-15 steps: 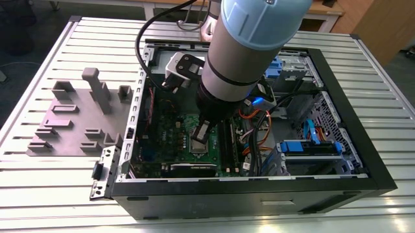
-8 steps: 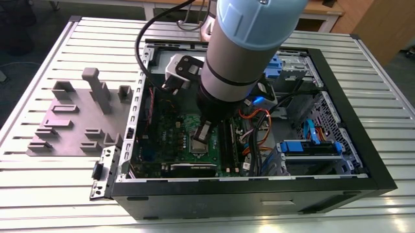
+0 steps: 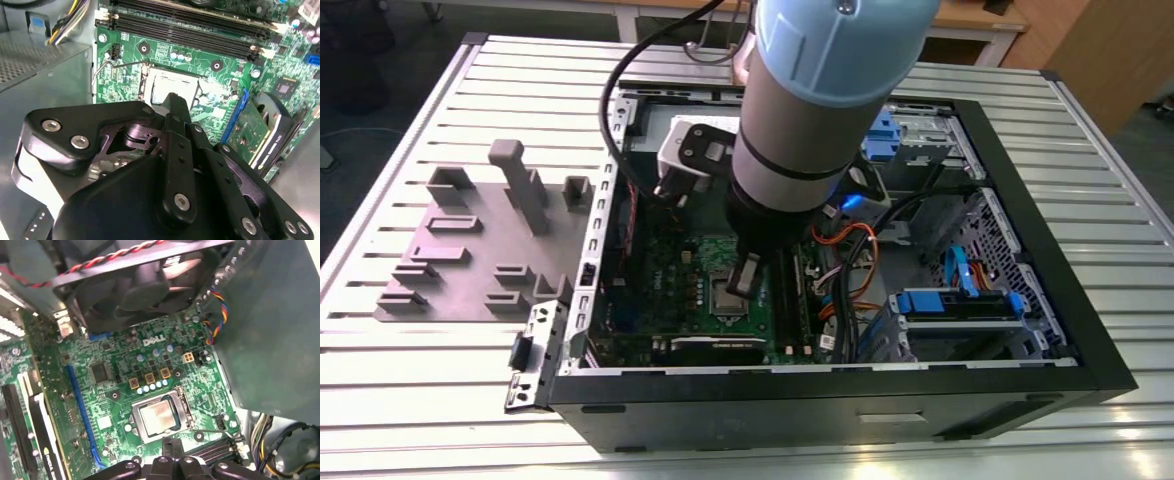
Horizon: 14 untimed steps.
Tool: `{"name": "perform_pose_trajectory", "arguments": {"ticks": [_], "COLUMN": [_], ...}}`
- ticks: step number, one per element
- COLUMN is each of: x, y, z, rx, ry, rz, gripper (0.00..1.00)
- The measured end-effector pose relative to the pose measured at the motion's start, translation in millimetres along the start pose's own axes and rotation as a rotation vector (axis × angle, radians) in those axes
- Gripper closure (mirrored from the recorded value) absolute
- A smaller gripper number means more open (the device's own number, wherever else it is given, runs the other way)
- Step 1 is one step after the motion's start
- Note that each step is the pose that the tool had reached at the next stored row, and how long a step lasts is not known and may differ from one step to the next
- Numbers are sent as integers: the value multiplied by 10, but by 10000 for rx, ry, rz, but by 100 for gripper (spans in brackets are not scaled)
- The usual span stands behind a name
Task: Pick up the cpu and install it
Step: 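Install the first cpu locking lever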
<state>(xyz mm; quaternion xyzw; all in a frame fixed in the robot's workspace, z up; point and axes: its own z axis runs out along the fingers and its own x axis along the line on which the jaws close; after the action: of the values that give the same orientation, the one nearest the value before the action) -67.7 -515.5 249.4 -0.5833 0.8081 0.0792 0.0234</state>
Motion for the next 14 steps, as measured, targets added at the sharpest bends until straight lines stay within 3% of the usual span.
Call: {"name": "perform_pose_trajectory", "arguments": {"ticks": [4, 5, 7, 14], "x": [0, 0, 0, 0], "y": [0, -1, 0, 0], "z": [3, 3, 3, 3], "rx": [163, 163, 198, 205], "ry": [-66, -68, -217, -247], "rz": [-231, -232, -251, -254], "gripper": [89, 89, 89, 89]}}
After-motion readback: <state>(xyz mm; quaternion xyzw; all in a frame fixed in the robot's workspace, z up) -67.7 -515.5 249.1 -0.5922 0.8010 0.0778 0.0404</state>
